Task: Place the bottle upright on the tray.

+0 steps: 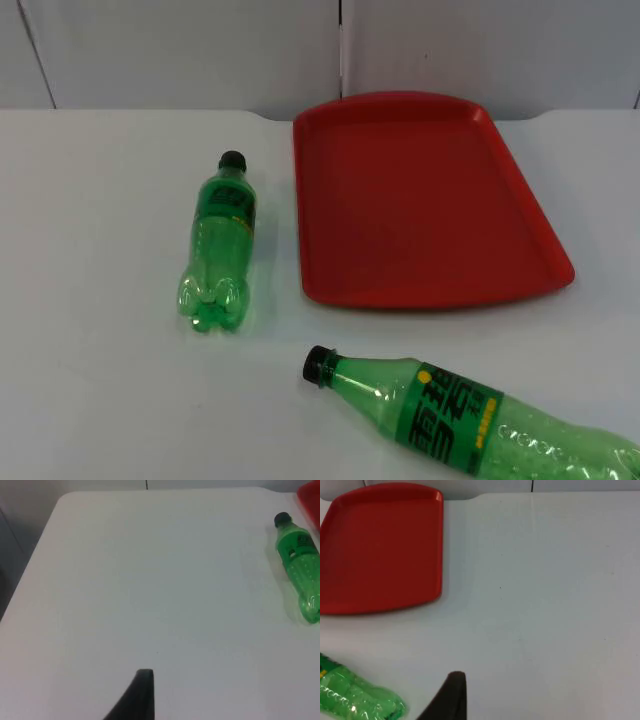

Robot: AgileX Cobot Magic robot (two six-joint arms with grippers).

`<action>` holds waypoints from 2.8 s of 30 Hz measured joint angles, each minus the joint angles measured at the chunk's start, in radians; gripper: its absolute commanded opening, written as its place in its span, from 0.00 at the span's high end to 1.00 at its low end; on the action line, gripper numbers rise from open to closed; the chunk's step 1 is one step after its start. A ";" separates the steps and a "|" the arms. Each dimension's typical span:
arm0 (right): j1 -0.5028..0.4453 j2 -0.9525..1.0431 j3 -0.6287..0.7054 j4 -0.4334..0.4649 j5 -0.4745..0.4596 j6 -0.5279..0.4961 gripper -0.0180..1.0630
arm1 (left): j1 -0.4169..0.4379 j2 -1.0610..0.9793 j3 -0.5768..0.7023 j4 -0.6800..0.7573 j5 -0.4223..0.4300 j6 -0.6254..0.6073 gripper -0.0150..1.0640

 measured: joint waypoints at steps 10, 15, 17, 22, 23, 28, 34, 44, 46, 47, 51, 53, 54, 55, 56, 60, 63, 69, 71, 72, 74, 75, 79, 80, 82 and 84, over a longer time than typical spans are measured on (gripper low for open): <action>0.000 0.000 0.000 0.000 0.000 0.000 0.01 | 0.000 0.113 -0.079 -0.040 -0.009 0.000 0.01; 0.000 0.000 0.000 0.000 0.000 0.000 0.01 | 0.000 0.246 -0.146 -0.060 -0.018 -0.001 0.01; 0.000 0.000 0.000 0.000 0.000 0.000 0.01 | 0.000 0.270 -0.159 -0.072 -0.020 -0.002 0.01; 0.000 0.000 0.000 0.000 0.000 -0.002 0.01 | 0.000 0.373 -0.197 -0.112 -0.022 -0.002 0.01; 0.000 0.000 0.000 0.000 0.000 -0.002 0.01 | 0.000 0.398 -0.205 -0.116 -0.022 -0.002 0.01; 0.000 0.000 0.000 0.000 0.000 -0.002 0.01 | 0.000 0.483 -0.220 -0.115 -0.033 -0.002 0.01; 0.000 0.000 0.000 0.000 0.000 -0.002 0.01 | 0.000 0.572 -0.220 -0.115 -0.087 -0.002 0.01; 0.000 0.000 0.000 0.000 0.000 -0.002 0.01 | 0.000 0.691 -0.220 -0.115 -0.175 -0.002 0.01; 0.000 0.000 0.000 0.000 0.000 -0.002 0.01 | 0.000 0.721 -0.220 -0.115 -0.206 -0.002 0.01; 0.000 0.000 0.000 0.000 0.000 -0.002 0.01 | 0.000 0.733 -0.220 -0.116 -0.221 -0.002 0.01; 0.000 0.000 0.000 0.000 0.000 -0.002 0.01 | 0.000 0.780 -0.220 -0.116 -0.269 -0.002 0.01; 0.000 0.000 0.000 0.000 0.000 -0.002 0.01 | 0.000 0.815 -0.220 -0.116 -0.299 -0.002 0.01; 0.000 0.000 0.000 0.000 0.000 -0.002 0.01 | 0.000 0.834 -0.220 -0.116 -0.314 -0.002 0.01; 0.000 0.000 0.000 0.000 0.000 -0.002 0.01 | 0.000 0.834 -0.220 -0.116 -0.314 -0.002 0.01; 0.000 0.000 0.000 0.000 0.000 -0.002 0.01 | 0.000 0.849 -0.220 -0.116 -0.330 -0.002 0.01; 0.000 0.000 0.000 0.000 0.000 -0.002 0.01 | 0.000 0.904 -0.220 -0.118 -0.394 -0.002 0.01; 0.000 0.000 0.000 0.000 0.000 -0.002 0.01 | 0.000 0.950 -0.220 -0.118 -0.453 -0.002 0.01; 0.000 0.000 0.000 0.000 0.000 -0.002 0.01 | 0.000 1.036 -0.220 -0.122 -0.547 0.022 0.01; 0.000 0.000 0.000 0.000 0.000 -0.002 0.01 | 0.000 1.076 -0.229 -0.122 -0.564 0.022 0.01; 0.000 0.000 0.000 0.000 0.000 -0.002 0.01 | 0.000 1.076 -0.229 -0.122 -0.564 0.022 0.01; 0.000 0.000 0.000 0.000 0.000 -0.002 0.01 | 0.000 1.113 -0.249 -0.122 -0.568 0.022 0.01; 0.000 0.000 0.000 0.000 0.000 -0.002 0.01 | 0.000 1.133 -0.263 -0.124 -0.568 0.022 0.01; 0.000 0.000 0.000 0.000 0.000 -0.002 0.01 | 0.000 1.184 -0.314 -0.143 -0.568 0.047 0.01; 0.000 0.000 0.000 0.000 0.000 -0.002 0.01 | 0.000 1.201 -0.335 -0.157 -0.566 0.058 0.01; 0.000 0.000 0.000 0.000 0.000 -0.002 0.01 | 0.000 1.216 -0.355 -0.170 -0.559 0.070 0.01; 0.000 0.000 0.000 0.000 0.000 -0.002 0.01 | 0.000 1.263 -0.426 -0.205 -0.531 0.104 0.01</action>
